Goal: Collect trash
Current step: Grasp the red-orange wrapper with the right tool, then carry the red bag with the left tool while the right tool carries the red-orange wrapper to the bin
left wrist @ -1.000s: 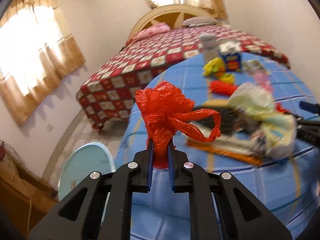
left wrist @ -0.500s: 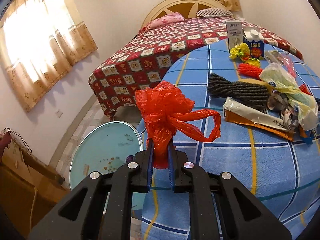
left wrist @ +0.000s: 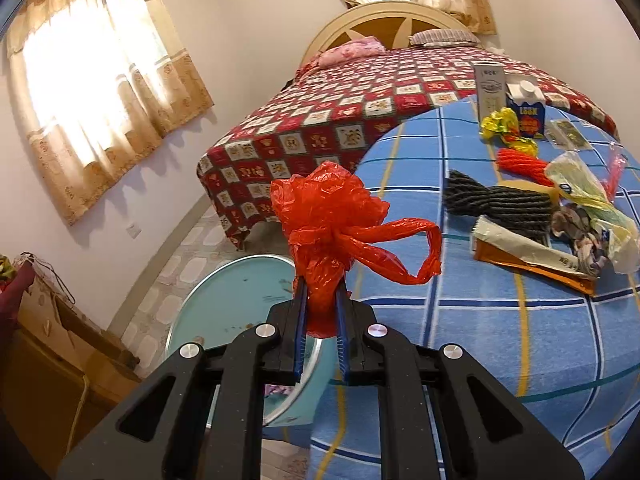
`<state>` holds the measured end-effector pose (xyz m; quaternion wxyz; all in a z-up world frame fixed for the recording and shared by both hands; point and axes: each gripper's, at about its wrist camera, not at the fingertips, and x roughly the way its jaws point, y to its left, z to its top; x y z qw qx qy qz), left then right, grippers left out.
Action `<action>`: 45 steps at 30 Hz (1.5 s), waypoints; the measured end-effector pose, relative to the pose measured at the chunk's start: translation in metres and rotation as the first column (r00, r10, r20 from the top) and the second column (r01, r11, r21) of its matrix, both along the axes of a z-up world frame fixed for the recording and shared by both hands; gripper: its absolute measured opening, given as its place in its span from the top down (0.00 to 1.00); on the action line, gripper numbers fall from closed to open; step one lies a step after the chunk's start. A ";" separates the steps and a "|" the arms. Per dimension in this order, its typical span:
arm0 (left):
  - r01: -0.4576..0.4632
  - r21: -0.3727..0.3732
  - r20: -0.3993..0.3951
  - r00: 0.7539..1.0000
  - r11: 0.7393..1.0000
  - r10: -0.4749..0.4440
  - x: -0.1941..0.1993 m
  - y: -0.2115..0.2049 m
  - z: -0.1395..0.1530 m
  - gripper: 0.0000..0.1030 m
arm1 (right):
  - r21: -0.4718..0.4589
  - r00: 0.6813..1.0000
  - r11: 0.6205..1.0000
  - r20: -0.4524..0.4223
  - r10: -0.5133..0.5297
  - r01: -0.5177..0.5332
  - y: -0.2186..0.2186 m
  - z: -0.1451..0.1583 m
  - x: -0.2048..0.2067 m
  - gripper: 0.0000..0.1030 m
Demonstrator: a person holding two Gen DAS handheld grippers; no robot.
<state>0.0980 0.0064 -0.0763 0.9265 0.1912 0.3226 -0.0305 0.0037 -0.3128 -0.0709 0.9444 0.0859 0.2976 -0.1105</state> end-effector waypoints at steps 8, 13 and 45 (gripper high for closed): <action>-0.056 0.026 0.018 0.998 0.998 0.056 0.001 0.032 0.005 0.88 | -0.027 0.996 0.997 0.055 0.074 -0.073 0.030 0.035 0.008 0.93; -0.099 0.036 0.015 0.995 0.994 0.098 0.004 0.054 0.005 0.88 | -0.051 0.987 0.988 0.067 0.148 -0.145 0.063 0.049 0.028 0.93; -0.318 0.071 -0.019 0.947 0.946 0.320 0.028 0.157 -0.009 0.88 | -0.107 0.858 0.852 -0.090 0.505 -0.513 0.271 0.015 0.152 0.93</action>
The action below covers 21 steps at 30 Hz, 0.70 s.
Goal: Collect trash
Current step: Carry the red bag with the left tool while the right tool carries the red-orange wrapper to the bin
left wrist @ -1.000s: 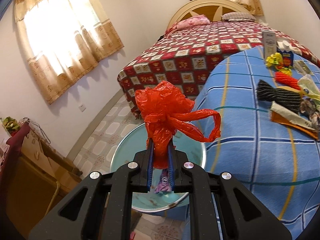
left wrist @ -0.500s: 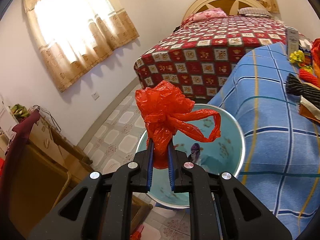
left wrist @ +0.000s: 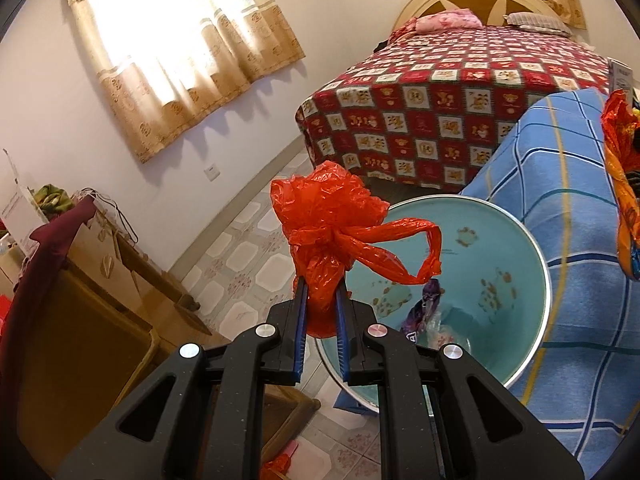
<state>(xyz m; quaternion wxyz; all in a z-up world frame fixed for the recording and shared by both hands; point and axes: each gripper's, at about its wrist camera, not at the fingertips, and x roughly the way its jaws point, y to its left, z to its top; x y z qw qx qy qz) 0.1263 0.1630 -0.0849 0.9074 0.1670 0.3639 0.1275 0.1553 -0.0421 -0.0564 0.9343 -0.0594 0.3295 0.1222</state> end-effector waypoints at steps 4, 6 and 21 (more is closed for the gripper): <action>-0.008 0.000 -0.001 1.000 1.000 0.008 0.001 0.005 0.000 0.88 | -0.013 1.000 1.000 -0.012 0.024 -0.024 0.014 -0.003 0.008 0.93; -0.013 0.002 -0.004 1.000 1.000 0.013 0.002 0.007 0.000 0.88 | -0.019 0.999 0.999 -0.018 0.037 -0.037 0.022 -0.005 0.012 0.93; -0.027 -0.012 -0.015 1.000 1.000 0.026 0.008 0.013 -0.003 0.88 | -0.037 0.995 0.995 -0.040 0.096 -0.098 0.061 -0.013 0.022 0.93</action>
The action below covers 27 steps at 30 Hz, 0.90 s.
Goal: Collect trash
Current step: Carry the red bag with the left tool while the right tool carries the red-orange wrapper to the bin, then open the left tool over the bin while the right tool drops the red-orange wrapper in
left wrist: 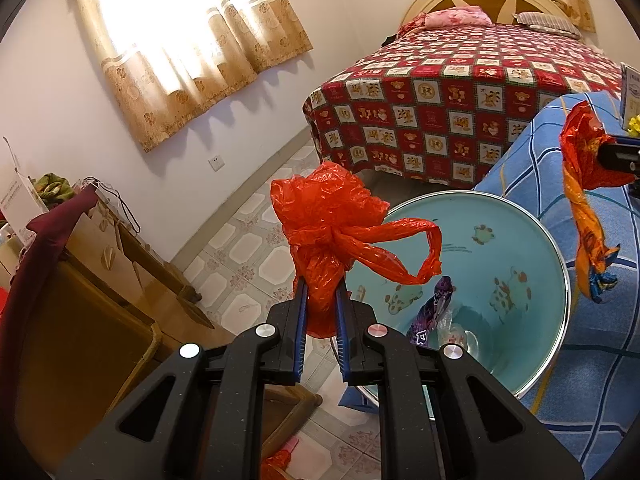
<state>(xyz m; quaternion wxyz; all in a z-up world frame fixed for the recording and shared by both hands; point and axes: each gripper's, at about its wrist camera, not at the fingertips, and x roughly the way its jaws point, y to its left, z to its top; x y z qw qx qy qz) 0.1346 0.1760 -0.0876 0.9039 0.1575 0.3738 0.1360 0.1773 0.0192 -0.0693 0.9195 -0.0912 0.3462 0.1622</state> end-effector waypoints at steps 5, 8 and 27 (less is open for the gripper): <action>0.000 0.000 -0.002 1.000 1.000 0.000 0.000 0.000 0.000 0.88 | 0.000 1.000 1.000 -0.003 0.012 -0.012 0.005 0.000 0.001 0.93; 0.002 -0.004 -0.004 1.000 1.000 -0.002 0.001 0.002 -0.001 0.88 | -0.001 1.000 1.000 -0.004 0.018 -0.018 0.009 -0.001 0.002 0.93; 0.062 -0.062 -0.001 0.998 0.996 -0.062 -0.003 -0.014 -0.006 0.49 | 0.032 0.998 0.998 -0.022 0.054 -0.054 0.021 -0.009 0.006 0.66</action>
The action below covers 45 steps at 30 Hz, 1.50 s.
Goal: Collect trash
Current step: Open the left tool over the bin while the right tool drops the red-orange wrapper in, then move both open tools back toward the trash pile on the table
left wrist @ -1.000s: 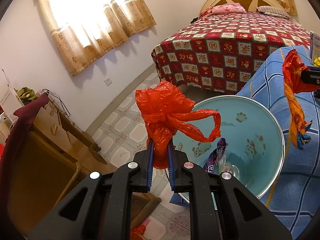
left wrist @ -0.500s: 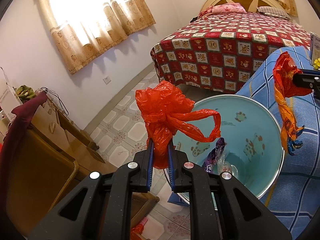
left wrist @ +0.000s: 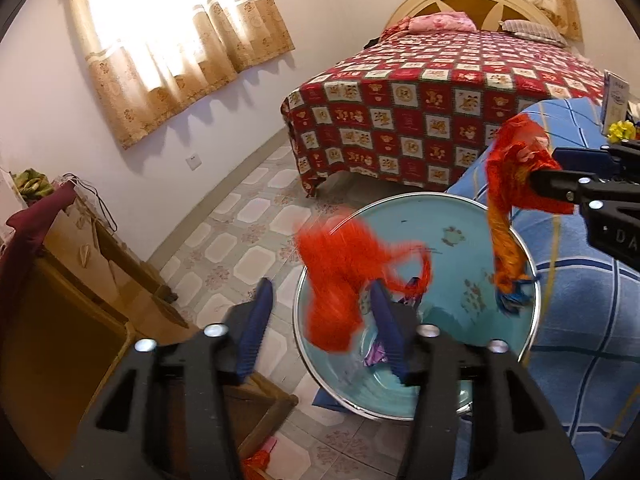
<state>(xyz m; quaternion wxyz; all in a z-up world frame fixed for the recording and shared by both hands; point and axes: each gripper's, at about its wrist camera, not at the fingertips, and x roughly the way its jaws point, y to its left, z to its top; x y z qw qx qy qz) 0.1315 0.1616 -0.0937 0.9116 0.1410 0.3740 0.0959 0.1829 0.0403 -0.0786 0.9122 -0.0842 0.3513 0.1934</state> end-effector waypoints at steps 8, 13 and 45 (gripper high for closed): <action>-0.006 -0.004 -0.012 1.000 1.000 0.006 0.002 -0.002 -0.003 0.36 | 0.000 1.000 1.000 -0.002 0.000 0.000 -0.001 0.000 -0.002 0.52; -0.029 -0.011 -0.003 1.000 1.000 0.029 0.002 0.006 0.001 0.33 | -0.002 1.000 1.000 0.013 0.012 -0.012 0.001 0.002 -0.006 0.45; 0.019 -0.002 -0.049 0.999 1.000 -0.019 -0.003 -0.021 -0.013 0.24 | -0.002 0.994 0.996 0.066 -0.091 0.091 -0.053 0.009 -0.059 0.39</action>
